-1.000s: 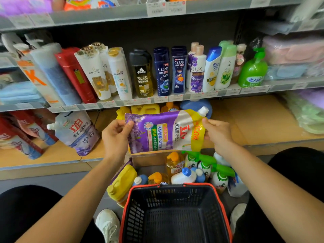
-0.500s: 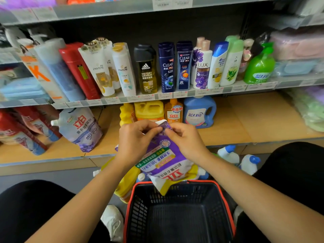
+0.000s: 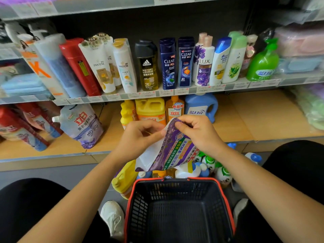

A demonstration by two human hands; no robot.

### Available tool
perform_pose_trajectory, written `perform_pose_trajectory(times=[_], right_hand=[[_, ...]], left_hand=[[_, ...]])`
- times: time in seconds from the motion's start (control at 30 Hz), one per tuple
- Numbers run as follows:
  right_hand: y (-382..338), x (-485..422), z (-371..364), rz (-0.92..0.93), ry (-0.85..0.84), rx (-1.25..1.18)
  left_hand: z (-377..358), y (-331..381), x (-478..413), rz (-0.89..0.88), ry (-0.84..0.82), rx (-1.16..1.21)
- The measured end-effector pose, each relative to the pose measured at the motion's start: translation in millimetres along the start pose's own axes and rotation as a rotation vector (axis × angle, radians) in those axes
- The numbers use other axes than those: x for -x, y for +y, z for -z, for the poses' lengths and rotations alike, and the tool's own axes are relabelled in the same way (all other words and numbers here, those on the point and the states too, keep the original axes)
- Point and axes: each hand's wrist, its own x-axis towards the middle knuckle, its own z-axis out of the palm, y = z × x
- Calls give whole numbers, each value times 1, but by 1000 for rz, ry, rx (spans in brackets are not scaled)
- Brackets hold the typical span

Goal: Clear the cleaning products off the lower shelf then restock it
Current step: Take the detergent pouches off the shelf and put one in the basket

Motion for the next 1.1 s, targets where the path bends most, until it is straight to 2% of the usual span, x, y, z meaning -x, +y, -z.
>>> perform_pose_trajectory(times=[0.1,0.17,0.27,0.33,0.43,0.53,0.63,0.77,0.87,0.97,1.1], right_hand=[[-1,-2,5,3,37,-32],[-1,-3,9,1,74,-104],[-2,-4,13,-10,84,-183],[1,-4,13,-32,98,-208],[6,-5,14,-91,165,-252],[7,-9,18,-151,240,-311],[6,-11,21,-150,257,-305],[5,-13,24,-173,273,-326],[7,-14,26,-196,300,-347],[6,-15,26,-199,332,-354],[4,-14,21,-195,357,-323]], left_hand=[[-3,-5,1,-15,-15,-73],[-1,-9,2,49,-65,-119],[9,-14,3,175,-127,-15],[16,-19,6,219,-239,49],[22,-27,11,210,-421,108],[21,-29,13,190,-446,166],[14,-30,15,181,-380,175],[-2,-29,19,144,-97,240],[-7,-29,23,-15,142,-28],[-12,-28,30,-196,141,-225],[-24,-25,34,-287,188,-557]])
